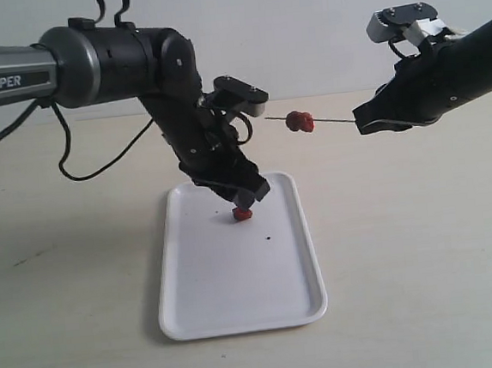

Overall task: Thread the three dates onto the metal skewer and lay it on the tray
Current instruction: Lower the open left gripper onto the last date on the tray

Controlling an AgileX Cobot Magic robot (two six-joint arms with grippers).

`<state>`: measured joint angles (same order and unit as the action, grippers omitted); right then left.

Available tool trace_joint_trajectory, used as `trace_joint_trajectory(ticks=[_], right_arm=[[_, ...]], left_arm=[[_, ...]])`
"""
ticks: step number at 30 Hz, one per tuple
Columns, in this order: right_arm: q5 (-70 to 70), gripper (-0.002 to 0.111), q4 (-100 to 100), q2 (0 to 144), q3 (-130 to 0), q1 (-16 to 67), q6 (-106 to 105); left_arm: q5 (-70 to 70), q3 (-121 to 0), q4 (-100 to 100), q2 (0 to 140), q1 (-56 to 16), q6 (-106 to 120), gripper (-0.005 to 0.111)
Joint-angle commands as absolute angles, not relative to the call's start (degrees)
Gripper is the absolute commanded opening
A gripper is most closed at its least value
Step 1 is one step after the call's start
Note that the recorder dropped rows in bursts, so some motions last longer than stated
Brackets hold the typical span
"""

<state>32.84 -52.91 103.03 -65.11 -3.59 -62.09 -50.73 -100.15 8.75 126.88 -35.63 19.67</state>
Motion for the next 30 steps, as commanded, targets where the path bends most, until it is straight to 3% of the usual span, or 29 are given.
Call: trace_joint_trajectory(ticks=[1, 9, 30], right_arm=[[33.63, 0.000, -52.76, 102.48, -64.93, -3.80, -61.85], [33.72, 0.000, -53.34, 102.48, -64.93, -3.80, -61.85], [34.76, 0.000, -53.94, 102.48, -64.93, -3.80, -61.62]], left_arm=[[-45.83, -100.12, 6.68, 128.62, -36.73, 11.89, 0.054], [-44.85, -100.12, 0.99, 130.60, -36.73, -7.06, 0.054], [-44.02, -100.12, -2.98, 132.02, -39.40, -23.96, 0.054]])
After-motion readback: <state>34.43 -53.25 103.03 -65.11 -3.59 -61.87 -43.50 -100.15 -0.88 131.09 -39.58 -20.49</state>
